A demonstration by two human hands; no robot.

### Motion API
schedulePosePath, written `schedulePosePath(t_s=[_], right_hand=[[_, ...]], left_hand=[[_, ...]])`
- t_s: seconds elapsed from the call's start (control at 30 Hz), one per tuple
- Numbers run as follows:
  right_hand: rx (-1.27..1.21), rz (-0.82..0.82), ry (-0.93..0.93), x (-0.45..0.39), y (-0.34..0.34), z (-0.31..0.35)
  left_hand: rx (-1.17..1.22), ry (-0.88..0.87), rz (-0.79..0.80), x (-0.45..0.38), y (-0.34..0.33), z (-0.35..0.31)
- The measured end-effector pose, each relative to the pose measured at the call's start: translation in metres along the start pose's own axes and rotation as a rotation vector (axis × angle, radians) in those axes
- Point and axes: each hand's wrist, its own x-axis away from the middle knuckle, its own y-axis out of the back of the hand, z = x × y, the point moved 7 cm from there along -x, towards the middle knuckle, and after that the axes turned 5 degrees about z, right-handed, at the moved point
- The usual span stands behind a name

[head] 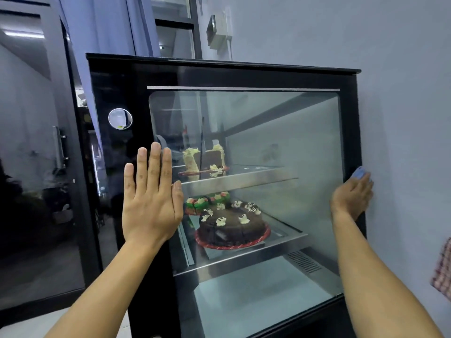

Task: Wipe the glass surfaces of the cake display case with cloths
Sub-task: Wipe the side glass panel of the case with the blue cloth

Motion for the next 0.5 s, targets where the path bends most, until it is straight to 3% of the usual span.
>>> schedulePosePath(t_s=[0.07,0.13,0.2,0.3,0.37,0.4,0.43,0.5], right_hand=[[-0.020,-0.033,-0.155,0.031,-0.001,-0.009],[-0.038,-0.030,-0.100,0.098,-0.025,0.021],[-0.005,0.025,0.291,0.206,-0.058,0.071],[0.180,0.338,1.129,0.383,-0.097,0.094],[0.256,0.468,1.511,0.392,-0.095,0.073],[0.274,0.451,1.595,0.364,-0.089,0.064],[0.282,0.441,1.548,0.325,-0.083,0.054],[0.242,0.296,1.135,0.222,-0.063,0.031]], left_hand=[[-0.007,0.000,0.007,0.001,0.000,-0.001],[-0.007,-0.001,0.005,0.000,0.000,-0.002],[0.010,-0.005,0.022,-0.001,0.000,0.000],[-0.039,-0.092,0.005,-0.004,0.007,0.008],[-0.076,-0.251,0.006,-0.016,0.020,0.019],[-0.093,-0.347,0.013,-0.025,0.027,0.026],[-0.116,-0.432,0.028,-0.033,0.032,0.033],[-0.169,-0.563,0.068,-0.047,0.036,0.042]])
